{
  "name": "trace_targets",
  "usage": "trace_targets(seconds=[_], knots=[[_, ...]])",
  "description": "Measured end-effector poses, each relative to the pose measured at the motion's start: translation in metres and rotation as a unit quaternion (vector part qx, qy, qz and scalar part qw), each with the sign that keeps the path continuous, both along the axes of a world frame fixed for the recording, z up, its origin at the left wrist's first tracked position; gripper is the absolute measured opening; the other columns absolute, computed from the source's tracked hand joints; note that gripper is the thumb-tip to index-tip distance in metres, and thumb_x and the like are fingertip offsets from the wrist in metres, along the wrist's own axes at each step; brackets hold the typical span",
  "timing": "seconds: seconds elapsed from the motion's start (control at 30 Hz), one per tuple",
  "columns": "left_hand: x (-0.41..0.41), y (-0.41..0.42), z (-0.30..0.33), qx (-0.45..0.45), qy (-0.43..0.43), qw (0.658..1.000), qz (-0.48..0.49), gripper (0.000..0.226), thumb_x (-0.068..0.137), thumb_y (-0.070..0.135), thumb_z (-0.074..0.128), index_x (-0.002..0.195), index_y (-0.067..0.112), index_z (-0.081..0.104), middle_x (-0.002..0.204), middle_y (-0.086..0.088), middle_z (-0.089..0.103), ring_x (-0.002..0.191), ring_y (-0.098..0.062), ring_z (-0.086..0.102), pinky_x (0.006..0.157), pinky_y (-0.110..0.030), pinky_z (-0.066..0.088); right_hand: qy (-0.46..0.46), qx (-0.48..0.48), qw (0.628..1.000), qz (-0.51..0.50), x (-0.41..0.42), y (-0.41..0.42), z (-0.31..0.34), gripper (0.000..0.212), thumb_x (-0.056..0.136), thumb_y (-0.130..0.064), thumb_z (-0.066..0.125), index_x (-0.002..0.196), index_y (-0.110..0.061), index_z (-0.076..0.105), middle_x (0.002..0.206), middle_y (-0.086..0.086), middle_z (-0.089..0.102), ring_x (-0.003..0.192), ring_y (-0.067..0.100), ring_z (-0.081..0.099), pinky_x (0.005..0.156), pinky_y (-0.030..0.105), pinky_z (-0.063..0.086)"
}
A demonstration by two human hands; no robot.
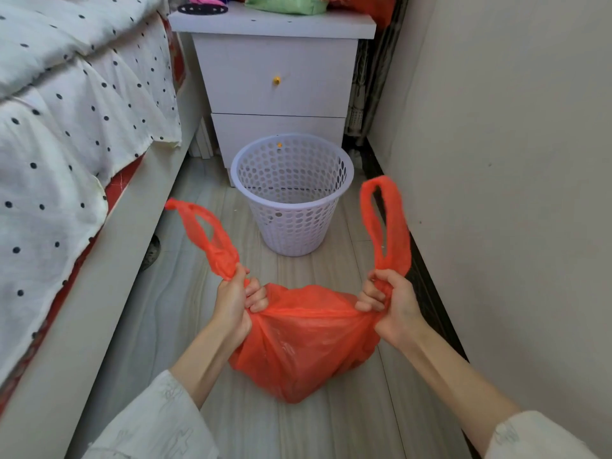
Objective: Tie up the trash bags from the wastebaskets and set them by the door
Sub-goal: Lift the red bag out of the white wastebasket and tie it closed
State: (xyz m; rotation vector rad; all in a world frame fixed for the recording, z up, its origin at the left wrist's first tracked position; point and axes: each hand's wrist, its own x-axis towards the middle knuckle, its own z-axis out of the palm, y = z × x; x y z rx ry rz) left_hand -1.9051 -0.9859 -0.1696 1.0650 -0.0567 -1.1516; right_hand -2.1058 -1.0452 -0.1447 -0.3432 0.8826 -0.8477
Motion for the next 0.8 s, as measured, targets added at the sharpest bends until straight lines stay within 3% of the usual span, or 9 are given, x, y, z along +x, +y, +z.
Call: trace_targets(seconds=[0.13,0.27,0.33,0.43,0.5,0.6,0.67,0.73,0.8], knots=[[-0.001,0.002,0.007,0.028,0.010,0.995,-0.095,0.029,0.090,0.015,0.036,0.062,0.017,0.030,0.033,0.007,0.027,0.024,-0.004,0.021,0.031,-0.011,0.018,0.064,-0.006,0.995,0.069,0.007,0.005,-0.005,0.024,0.090,-0.029,0.037,0.075,-0.012,0.045,0.040,-0.006,0.027,0.029,0.004,0.022,0.032,0.012,0.018],[-0.006,0.006,0.007,0.013,0.024,0.991,-0.132,0.015,0.088,0.014,0.033,0.080,0.013,0.045,0.038,0.005,0.032,0.029,-0.007,0.026,0.036,-0.014,0.025,0.117,-0.001,0.990,0.081,0.011,0.005,-0.016,0.033,0.099,-0.030,0.029,0.076,-0.012,0.044,0.034,-0.008,0.031,0.025,0.001,0.023,0.029,0.008,0.016],[-0.011,0.008,0.005,0.008,-0.008,0.984,-0.179,0.021,0.095,0.018,0.030,0.084,0.012,0.047,0.038,0.007,0.033,0.028,-0.004,0.026,0.035,-0.011,0.025,0.138,0.000,0.987,0.083,0.015,0.007,-0.019,0.032,0.101,-0.026,0.028,0.074,-0.013,0.041,0.036,-0.005,0.035,0.024,0.002,0.026,0.028,0.008,0.019],[-0.022,0.010,0.008,0.022,-0.093,0.957,-0.273,0.030,0.098,0.028,0.027,0.075,0.016,0.042,0.037,0.009,0.030,0.028,0.000,0.022,0.032,-0.009,0.020,0.155,-0.010,0.983,0.096,0.018,0.010,-0.021,0.029,0.101,-0.020,0.028,0.075,-0.013,0.038,0.055,0.006,0.036,0.025,0.006,0.037,0.028,0.010,0.026],[-0.030,0.010,0.011,0.052,-0.173,0.930,-0.319,0.034,0.098,0.033,0.026,0.069,0.019,0.036,0.034,0.010,0.027,0.027,0.001,0.018,0.031,-0.007,0.016,0.191,-0.030,0.972,0.134,0.017,0.012,-0.022,0.027,0.101,-0.016,0.027,0.076,-0.013,0.037,0.056,0.004,0.033,0.024,0.005,0.035,0.027,0.008,0.021],[-0.037,0.009,0.015,0.102,-0.283,0.883,-0.360,0.037,0.098,0.034,0.026,0.065,0.019,0.033,0.035,0.009,0.028,0.024,0.001,0.017,0.031,-0.004,0.014,0.242,-0.051,0.950,0.191,0.012,0.011,-0.022,0.024,0.097,-0.011,0.032,0.075,-0.015,0.039,0.041,-0.007,0.028,0.024,0.000,0.021,0.027,0.008,0.013],[-0.039,0.010,0.019,0.114,-0.364,0.846,-0.372,0.036,0.098,0.029,0.027,0.064,0.019,0.034,0.044,0.003,0.030,0.026,-0.003,0.024,0.029,-0.011,0.016,0.242,-0.044,0.943,0.224,0.011,0.009,-0.019,0.021,0.089,-0.010,0.039,0.070,-0.018,0.037,0.043,-0.008,0.026,0.027,0.000,0.020,0.028,0.010,0.012],[-0.040,0.012,0.022,0.113,-0.469,0.792,-0.375,0.037,0.098,0.025,0.029,0.063,0.019,0.037,0.052,-0.005,0.039,0.043,-0.020,0.041,0.038,-0.025,0.027,0.231,-0.047,0.933,0.272,0.010,0.011,-0.013,0.022,0.087,-0.020,0.049,0.068,-0.020,0.036,0.051,-0.006,0.025,0.032,0.002,0.022,0.028,0.013,0.014],[-0.038,0.012,0.020,0.131,-0.575,0.707,-0.390,0.036,0.098,0.025,0.031,0.070,0.013,0.049,0.076,-0.022,0.060,0.076,-0.035,0.056,0.063,-0.037,0.038,0.235,-0.077,0.914,0.321,0.012,0.016,-0.008,0.028,0.080,-0.045,0.059,0.074,-0.022,0.044,0.055,-0.006,0.025,0.039,0.002,0.021,0.032,0.013,0.014]])
